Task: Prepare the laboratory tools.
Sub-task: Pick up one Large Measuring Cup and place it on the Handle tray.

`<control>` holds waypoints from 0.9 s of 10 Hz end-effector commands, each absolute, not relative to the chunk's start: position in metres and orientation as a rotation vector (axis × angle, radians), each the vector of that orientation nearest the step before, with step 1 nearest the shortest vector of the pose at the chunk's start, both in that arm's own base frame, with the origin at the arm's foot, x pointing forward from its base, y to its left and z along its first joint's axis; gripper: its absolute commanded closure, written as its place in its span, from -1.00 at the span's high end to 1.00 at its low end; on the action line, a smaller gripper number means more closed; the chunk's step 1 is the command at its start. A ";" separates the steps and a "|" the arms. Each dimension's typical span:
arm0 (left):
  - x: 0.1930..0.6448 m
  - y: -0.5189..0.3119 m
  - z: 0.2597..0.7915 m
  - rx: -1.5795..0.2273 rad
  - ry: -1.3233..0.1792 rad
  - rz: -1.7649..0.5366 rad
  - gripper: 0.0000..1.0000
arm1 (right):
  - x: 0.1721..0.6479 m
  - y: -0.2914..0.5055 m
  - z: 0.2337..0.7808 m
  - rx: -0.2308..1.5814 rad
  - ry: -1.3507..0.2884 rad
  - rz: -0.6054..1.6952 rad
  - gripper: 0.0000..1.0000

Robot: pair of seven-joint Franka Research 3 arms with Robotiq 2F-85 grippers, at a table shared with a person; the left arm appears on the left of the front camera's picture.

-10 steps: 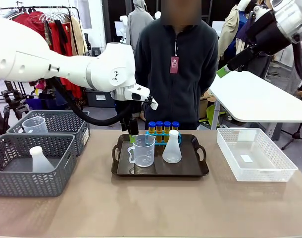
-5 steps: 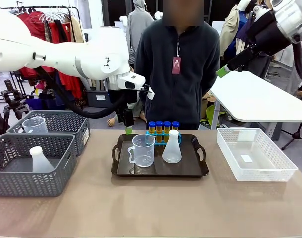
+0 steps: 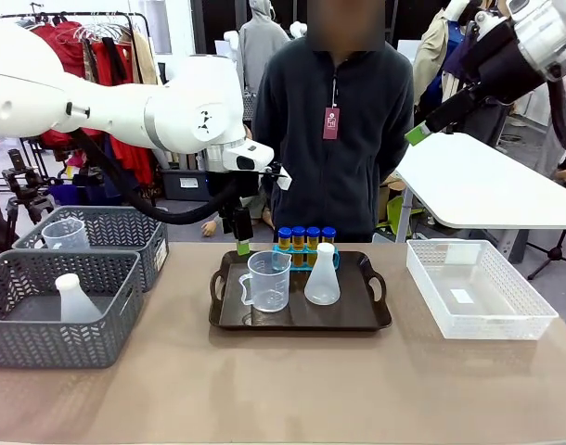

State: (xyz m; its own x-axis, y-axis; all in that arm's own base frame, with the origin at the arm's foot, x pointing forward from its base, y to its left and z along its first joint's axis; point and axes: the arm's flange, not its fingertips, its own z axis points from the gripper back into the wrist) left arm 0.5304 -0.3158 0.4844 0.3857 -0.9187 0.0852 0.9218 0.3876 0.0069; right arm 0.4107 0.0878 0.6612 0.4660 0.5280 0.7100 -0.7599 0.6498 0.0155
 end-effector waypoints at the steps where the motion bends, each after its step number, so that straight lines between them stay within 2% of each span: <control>1: 0.530 -0.316 0.486 -0.043 -0.081 -1.172 1.00 | 0.411 0.087 0.660 0.379 -0.744 0.814 1.00; 6: 0.512 -0.278 0.556 -0.151 -0.186 -1.146 1.00 | 0.411 0.087 0.660 0.379 -0.744 0.814 1.00; 9: 0.510 -0.255 0.605 -0.307 -0.287 -1.149 1.00 | 0.411 0.087 0.660 0.379 -0.744 0.814 1.00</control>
State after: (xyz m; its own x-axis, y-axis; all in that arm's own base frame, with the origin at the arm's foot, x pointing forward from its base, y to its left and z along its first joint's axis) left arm 0.5104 -0.2687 0.5995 0.4066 -0.8513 0.3317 0.9102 0.4086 -0.0671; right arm 0.4107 0.0877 0.6612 0.4660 0.5280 0.7100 -0.7599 0.6499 0.0155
